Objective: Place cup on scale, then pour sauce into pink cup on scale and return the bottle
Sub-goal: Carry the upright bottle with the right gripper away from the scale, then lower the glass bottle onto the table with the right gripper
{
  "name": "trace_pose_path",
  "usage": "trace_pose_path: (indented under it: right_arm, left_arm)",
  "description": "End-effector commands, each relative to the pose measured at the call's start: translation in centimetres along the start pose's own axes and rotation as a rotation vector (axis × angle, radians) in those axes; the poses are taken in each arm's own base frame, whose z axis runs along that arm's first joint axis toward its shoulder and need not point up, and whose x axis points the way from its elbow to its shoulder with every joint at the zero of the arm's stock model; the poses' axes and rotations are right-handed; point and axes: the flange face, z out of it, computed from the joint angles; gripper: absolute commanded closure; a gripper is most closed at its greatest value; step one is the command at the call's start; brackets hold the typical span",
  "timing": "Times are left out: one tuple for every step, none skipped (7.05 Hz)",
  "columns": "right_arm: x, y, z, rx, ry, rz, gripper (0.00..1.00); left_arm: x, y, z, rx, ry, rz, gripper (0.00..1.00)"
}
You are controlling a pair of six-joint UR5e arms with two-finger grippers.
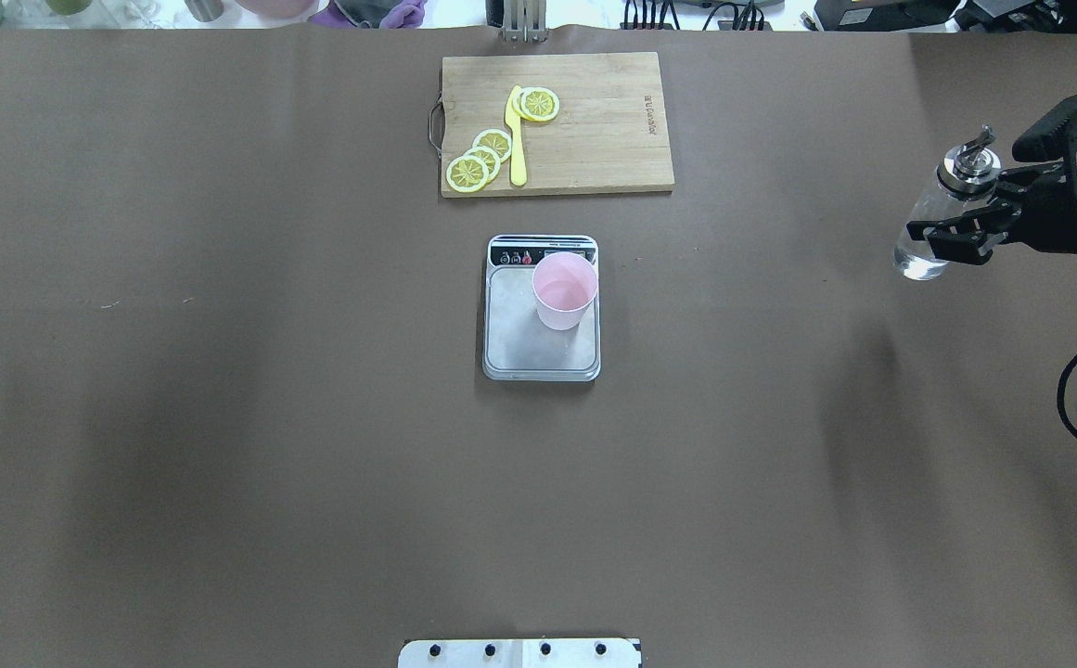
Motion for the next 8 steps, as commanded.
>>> trace_pose_path:
  right_arm:
    - [1.2, 2.6, 1.1, 0.047, -0.077, -0.112, 0.74]
    - [1.5, 3.6, 1.3, 0.066, -0.112, -0.128, 0.74]
    - [1.2, 3.9, 1.1, 0.082, -0.152, -0.146, 0.74]
    - [0.9, 3.9, 0.8, 0.114, -0.169, -0.159, 0.74]
    - [0.9, 4.1, 0.8, 0.128, -0.178, -0.168, 0.74]
    - [1.4, 4.9, 1.1, 0.134, -0.181, -0.171, 0.74]
    - [2.2, 6.4, 1.7, 0.142, -0.185, -0.176, 0.74]
    - [3.4, 8.4, 2.5, 0.146, -0.187, -0.179, 0.74]
  left_arm:
    - [0.0, 0.0, -0.1, 0.002, -0.001, 0.0, 0.03]
    - [0.1, 0.0, -0.2, 0.003, -0.001, 0.001, 0.03]
    - [0.1, 0.0, -0.2, 0.003, -0.001, 0.001, 0.03]
    - [0.1, 0.0, -0.2, 0.003, -0.001, 0.001, 0.03]
    - [0.1, 0.0, -0.2, 0.003, -0.001, 0.001, 0.03]
    - [0.0, 0.1, -0.1, 0.001, -0.001, -0.001, 0.03]
    - [-0.2, 0.1, 0.1, -0.002, 0.0, -0.004, 0.03]
    - [-0.2, 0.1, 0.1, -0.002, 0.0, -0.004, 0.03]
